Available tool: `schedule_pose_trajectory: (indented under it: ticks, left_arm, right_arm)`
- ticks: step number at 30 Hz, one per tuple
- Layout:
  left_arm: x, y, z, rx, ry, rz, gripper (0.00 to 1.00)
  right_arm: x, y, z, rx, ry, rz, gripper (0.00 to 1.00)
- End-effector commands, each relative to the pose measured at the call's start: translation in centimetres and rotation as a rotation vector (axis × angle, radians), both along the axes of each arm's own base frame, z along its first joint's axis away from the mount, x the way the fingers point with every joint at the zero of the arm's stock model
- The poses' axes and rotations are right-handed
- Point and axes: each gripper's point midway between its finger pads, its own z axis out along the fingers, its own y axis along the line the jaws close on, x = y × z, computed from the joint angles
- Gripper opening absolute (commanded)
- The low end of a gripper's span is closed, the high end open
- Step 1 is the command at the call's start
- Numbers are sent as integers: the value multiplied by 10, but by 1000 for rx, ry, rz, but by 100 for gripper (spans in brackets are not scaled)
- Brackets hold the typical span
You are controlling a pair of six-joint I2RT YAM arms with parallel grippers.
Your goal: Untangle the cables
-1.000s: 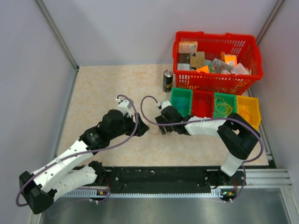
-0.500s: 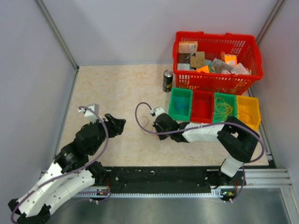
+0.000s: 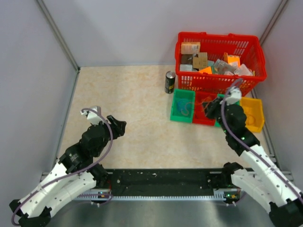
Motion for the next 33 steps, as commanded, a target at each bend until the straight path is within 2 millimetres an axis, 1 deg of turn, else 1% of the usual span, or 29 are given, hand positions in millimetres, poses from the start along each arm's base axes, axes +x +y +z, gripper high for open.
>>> schedule_pose_trajectory:
  ticks: [1, 2, 3, 5, 7, 8, 10, 12, 14, 18, 20, 22, 24, 26, 27, 29, 31, 33]
  left_arm:
    - [2, -6, 6, -32, -23, -18, 63]
    - [2, -7, 7, -35, -25, -21, 63]
    - [2, -8, 6, -35, -27, -24, 63]
    - [2, -8, 9, -40, -33, -29, 63]
    - [1, -9, 9, -37, -28, -35, 63]
    - [0, -9, 8, -38, -25, -38, 63]
    - [-1, -9, 10, -40, -28, -41, 63]
    - [-2, -9, 10, -40, -26, -46, 63]
    - [-3, -9, 12, -44, -29, -52, 63]
    - [-4, -7, 13, -37, -32, -48, 63]
    - [-4, -6, 15, -40, -37, -50, 63]
    - [-5, -6, 15, -40, -37, -50, 63]
    - [-5, -6, 15, -39, -35, -47, 63]
    - [-5, -6, 15, -37, -35, -47, 63]
    - [-5, -6, 16, -39, -36, -48, 63]
    - [-4, -6, 16, -38, -37, -49, 63]
    - [-3, -8, 17, -39, -37, -55, 63]
    - [-2, -11, 16, -41, -32, -61, 63]
  right_arm:
    - [-1, -101, 16, 66, 25, -405, 0]
    - [-2, -127, 22, 64, 14, -514, 0]
    - [-4, -151, 24, 57, 22, -624, 0]
    - [-8, -189, 32, 71, 41, -789, 0]
    - [-9, -220, 31, 94, 68, -909, 0]
    - [-8, -234, 29, 114, 79, -964, 0]
    - [0, -256, 19, 131, 122, -1036, 0]
    - [9, -274, 6, 141, 164, -1084, 0]
    - [18, -290, -11, 144, 216, -1119, 0]
    - [37, -310, -61, 134, 369, -1150, 0]
    - [42, -317, -89, 124, 467, -1153, 0]
    - [44, -321, -111, 135, 519, -1164, 0]
    - [49, -321, -122, 113, 549, -1138, 1]
    - [55, -319, -125, 98, 566, -1100, 6]
    - [56, -318, -121, 99, 558, -1091, 8]
    - [56, -318, -109, 91, 524, -1078, 13]
    - [55, -318, -90, 78, 476, -1071, 23]
    - [53, -314, -69, 80, 433, -1053, 34]
